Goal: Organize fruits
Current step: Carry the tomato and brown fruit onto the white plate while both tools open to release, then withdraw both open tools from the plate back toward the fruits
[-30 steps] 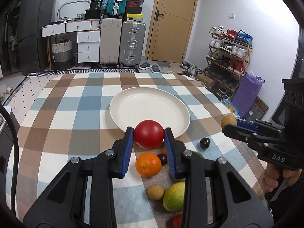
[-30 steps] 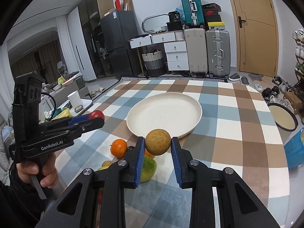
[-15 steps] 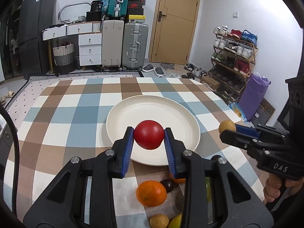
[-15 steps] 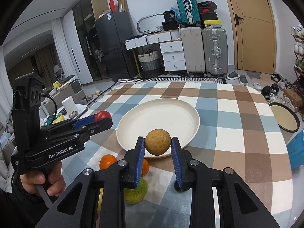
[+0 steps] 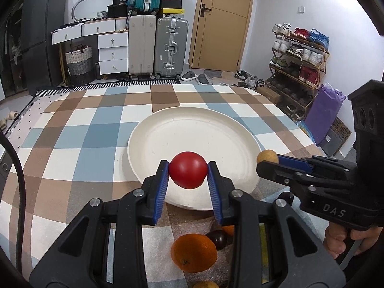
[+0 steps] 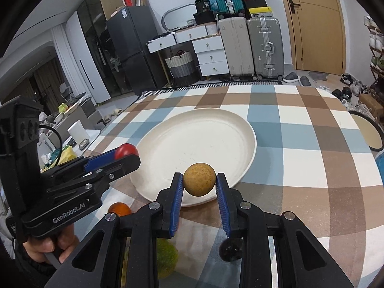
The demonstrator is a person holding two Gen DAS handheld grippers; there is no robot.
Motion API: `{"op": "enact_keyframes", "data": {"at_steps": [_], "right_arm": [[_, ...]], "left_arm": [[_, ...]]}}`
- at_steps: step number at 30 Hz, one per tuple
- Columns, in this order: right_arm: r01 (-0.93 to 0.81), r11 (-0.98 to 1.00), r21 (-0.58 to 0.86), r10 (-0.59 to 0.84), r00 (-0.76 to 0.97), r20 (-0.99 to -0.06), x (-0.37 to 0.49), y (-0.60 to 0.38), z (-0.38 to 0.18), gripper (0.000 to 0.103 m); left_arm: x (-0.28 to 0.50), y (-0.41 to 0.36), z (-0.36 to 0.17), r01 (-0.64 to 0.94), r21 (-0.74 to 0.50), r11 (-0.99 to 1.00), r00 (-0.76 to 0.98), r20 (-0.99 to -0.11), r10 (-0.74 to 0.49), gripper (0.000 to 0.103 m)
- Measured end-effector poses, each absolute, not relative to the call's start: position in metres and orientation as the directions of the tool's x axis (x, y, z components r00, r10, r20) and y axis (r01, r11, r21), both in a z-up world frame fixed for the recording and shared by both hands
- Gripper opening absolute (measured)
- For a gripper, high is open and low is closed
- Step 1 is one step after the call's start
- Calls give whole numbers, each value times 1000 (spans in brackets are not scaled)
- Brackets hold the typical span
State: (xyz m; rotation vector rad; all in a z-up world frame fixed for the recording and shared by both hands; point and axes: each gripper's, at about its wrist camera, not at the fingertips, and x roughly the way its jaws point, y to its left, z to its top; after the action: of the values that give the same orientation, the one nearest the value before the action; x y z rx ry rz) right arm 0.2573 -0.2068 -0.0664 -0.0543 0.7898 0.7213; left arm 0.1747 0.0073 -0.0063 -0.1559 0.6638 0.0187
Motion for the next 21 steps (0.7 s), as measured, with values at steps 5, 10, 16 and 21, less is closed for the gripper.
{"op": "enact_keyframes", "data": {"at_steps": [5,10,16,21], "right_arm": [[-596,778,201,550,489,-677,263,-206,-73,29],[-602,769,214,569,493,-658,261,-208,-71,43],[-597,779,193,558,517,-649,254,-215,-65,52],[-603,777,182,556,522,-646,250,-220,-64,75]], "left_arm": [[176,11,-7,-64,-167,984,792,-609,-52,29],[173,12,-7,-68,-161,985,795,-605,-44,33],[162,17,-4,-80,-161,984,802,-597,-33,74],[147,22,3,-101,-150,984,816,-579,-4,87]]}}
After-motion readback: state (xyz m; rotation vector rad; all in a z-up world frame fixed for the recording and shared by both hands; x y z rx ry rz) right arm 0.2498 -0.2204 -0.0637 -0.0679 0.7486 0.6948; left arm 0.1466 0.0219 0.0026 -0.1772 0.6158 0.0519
